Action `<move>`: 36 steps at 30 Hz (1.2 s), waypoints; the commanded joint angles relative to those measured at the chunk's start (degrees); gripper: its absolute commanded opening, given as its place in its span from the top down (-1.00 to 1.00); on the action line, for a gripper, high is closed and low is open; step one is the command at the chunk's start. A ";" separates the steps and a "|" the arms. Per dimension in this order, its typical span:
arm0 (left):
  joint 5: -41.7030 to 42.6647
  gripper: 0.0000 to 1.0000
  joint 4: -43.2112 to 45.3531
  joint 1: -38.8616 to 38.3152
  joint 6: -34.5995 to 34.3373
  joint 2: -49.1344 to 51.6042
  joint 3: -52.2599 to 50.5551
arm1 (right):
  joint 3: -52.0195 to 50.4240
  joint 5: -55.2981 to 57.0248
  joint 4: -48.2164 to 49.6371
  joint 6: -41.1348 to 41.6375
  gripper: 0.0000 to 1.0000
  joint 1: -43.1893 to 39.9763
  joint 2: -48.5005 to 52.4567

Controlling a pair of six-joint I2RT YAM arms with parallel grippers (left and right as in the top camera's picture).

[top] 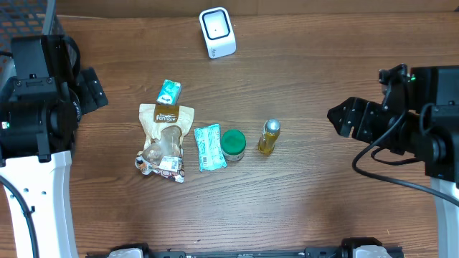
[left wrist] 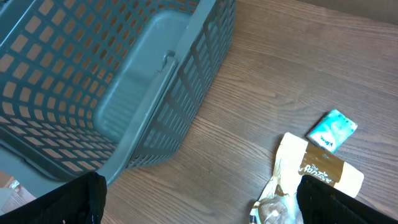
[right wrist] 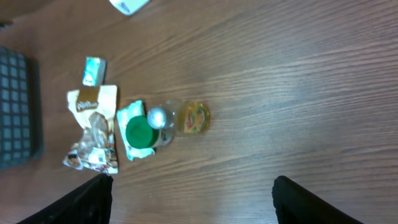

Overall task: Scan the item barcode
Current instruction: 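Move the right gripper over the yellow oil bottle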

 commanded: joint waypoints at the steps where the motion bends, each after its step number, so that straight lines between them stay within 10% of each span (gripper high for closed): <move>1: -1.09 -0.99 0.09 0.00 0.61 0.09 1.14 | 1.36 3.30 -0.22 0.42 -0.60 2.80 -0.13; 36: -1.09 -1.00 0.09 0.00 0.61 0.09 1.14 | 1.33 27.10 6.32 22.82 -0.67 33.27 19.96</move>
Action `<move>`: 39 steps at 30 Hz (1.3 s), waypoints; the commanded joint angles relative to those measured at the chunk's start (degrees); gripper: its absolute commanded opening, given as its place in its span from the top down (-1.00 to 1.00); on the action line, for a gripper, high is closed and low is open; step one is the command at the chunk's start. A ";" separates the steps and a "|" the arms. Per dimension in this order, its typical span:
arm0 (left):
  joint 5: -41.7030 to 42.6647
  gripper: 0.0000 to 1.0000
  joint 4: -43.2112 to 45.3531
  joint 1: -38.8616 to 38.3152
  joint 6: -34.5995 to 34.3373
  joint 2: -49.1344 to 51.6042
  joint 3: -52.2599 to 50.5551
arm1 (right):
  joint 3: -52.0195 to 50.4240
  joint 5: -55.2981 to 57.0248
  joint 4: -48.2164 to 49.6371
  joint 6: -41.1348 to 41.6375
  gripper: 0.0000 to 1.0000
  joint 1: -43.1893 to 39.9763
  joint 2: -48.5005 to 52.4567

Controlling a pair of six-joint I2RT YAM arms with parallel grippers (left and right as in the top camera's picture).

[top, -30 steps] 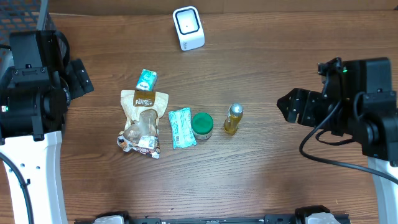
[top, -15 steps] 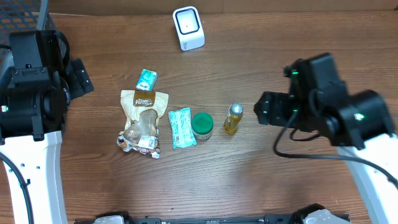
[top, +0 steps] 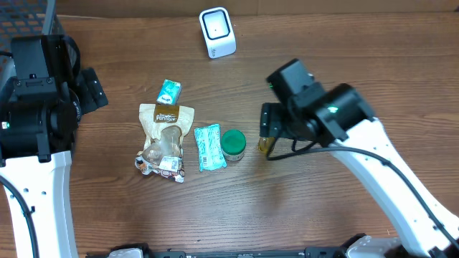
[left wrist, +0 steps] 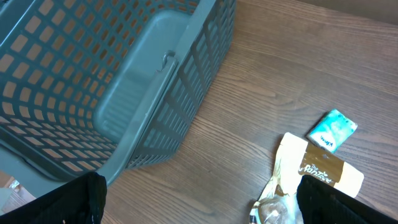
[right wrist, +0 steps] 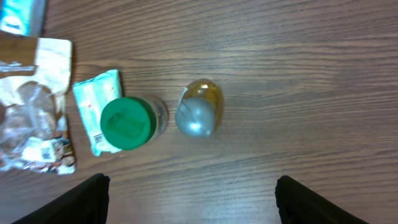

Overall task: Scan the item barcode
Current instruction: 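Move the right gripper over the yellow oil bottle, then lower the right gripper around the bottle neck and close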

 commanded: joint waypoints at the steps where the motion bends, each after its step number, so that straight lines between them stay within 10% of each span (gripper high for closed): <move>1: -1.09 -0.99 0.09 0.00 0.61 0.09 1.11 | 1.33 5.16 0.96 3.23 -0.71 1.20 2.05; 17: -1.09 -0.99 0.09 0.00 0.61 0.09 1.14 | 1.01 6.93 2.89 8.52 -1.00 1.18 9.03; 39: -1.09 -0.99 0.09 0.00 0.61 0.09 1.14 | 0.87 6.73 2.34 6.71 -0.54 0.28 15.28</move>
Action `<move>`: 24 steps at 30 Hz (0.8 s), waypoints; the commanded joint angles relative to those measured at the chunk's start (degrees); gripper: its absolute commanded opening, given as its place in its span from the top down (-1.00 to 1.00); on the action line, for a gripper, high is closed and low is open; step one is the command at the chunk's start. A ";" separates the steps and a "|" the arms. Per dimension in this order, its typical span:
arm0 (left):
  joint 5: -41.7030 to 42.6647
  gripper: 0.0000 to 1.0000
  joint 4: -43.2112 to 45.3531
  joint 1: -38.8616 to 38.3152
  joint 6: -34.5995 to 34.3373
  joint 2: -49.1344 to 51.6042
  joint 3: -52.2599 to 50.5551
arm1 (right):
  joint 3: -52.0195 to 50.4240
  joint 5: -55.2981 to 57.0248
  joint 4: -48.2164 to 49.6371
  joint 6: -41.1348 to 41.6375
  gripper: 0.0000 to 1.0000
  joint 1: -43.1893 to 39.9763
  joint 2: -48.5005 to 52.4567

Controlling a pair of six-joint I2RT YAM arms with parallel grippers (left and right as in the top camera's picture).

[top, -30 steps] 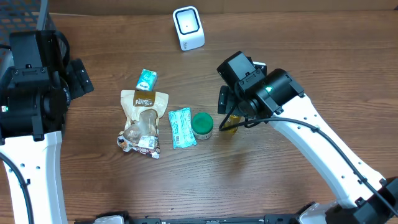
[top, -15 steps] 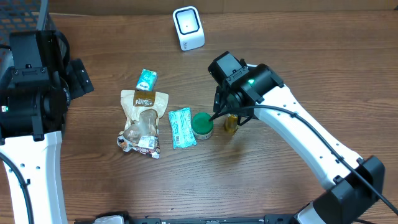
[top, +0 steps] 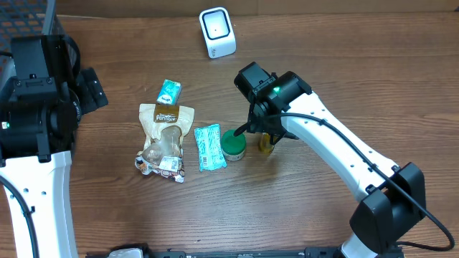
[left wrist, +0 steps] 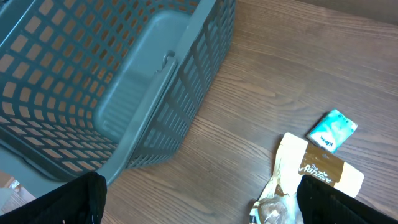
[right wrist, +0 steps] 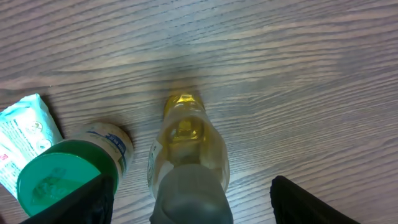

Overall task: Scan the item barcode
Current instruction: 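Lower the right gripper around the bottle neck and close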

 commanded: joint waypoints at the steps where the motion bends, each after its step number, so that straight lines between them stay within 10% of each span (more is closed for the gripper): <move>1: -1.09 -0.99 0.09 0.00 0.61 0.09 1.11 | 0.68 0.98 0.20 -1.36 -0.53 -0.90 -0.13; 24: -1.09 -0.99 0.09 0.00 0.61 0.09 1.14 | -2.91 -3.78 3.93 -4.02 -0.50 -3.89 -0.13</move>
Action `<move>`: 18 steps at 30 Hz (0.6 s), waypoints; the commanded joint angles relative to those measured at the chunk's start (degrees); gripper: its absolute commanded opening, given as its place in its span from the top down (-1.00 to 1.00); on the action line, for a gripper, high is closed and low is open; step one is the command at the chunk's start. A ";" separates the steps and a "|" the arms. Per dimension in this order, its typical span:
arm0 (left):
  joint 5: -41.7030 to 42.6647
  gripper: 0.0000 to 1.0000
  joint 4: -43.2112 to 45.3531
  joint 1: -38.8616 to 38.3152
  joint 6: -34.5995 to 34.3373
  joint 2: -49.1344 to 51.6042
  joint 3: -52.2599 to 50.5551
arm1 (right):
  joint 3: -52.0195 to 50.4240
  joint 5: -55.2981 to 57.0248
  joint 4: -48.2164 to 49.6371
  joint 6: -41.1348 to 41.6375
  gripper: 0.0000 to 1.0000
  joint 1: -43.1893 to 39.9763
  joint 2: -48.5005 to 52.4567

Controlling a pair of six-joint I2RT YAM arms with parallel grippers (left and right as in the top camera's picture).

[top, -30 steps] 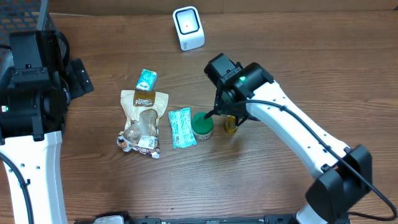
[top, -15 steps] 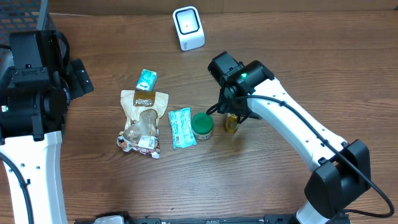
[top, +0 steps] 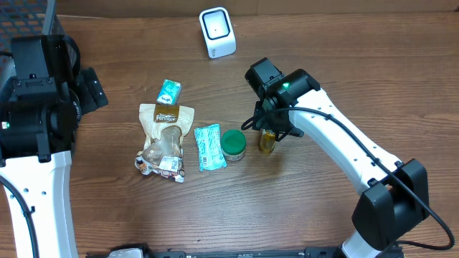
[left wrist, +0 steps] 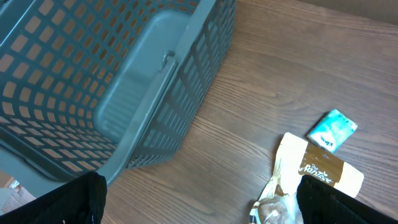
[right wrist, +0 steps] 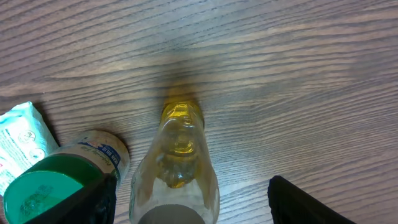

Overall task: Scan the item barcode
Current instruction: 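Lower the right gripper around the bottle neck and close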

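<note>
A small bottle of yellow liquid (top: 267, 143) with a silver cap stands upright at the table's middle. My right gripper (top: 268, 130) is right above it. In the right wrist view the bottle (right wrist: 177, 155) stands between the two wide-apart fingers of that gripper (right wrist: 186, 208), which is open and clear of the glass. The white barcode scanner (top: 217, 32) sits at the far edge. My left gripper (left wrist: 199, 205) is open and holds nothing, off at the left beside the basket.
A green-lidded jar (top: 233, 144) stands just left of the bottle, nearly touching it. Further left lie a wipes pack (top: 209, 147), a snack bag (top: 165, 140) and a small teal packet (top: 169, 91). A grey mesh basket (left wrist: 106, 74) is at the far left.
My right gripper has come a little lower round the bottle, whose cap now sits at the bottom edge of the wrist view. It has also shifted slightly right. The left arm has not moved.
My right arm was first at the table's right side, far from the items. Then it was high over the bottle and jar. Then it was low, with open fingers either side of the bottle, and now sits lower still. No item has moved.
</note>
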 commanded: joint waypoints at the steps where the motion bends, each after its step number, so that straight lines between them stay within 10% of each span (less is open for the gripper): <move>1: -1.09 -0.99 0.09 0.00 0.61 0.09 1.14 | -0.33 -0.22 0.48 -0.48 -0.50 -0.13 -0.13; 18: -1.09 -0.99 0.09 0.00 0.61 0.09 1.14 | -5.55 -0.20 5.68 -0.48 -0.32 -0.11 -0.15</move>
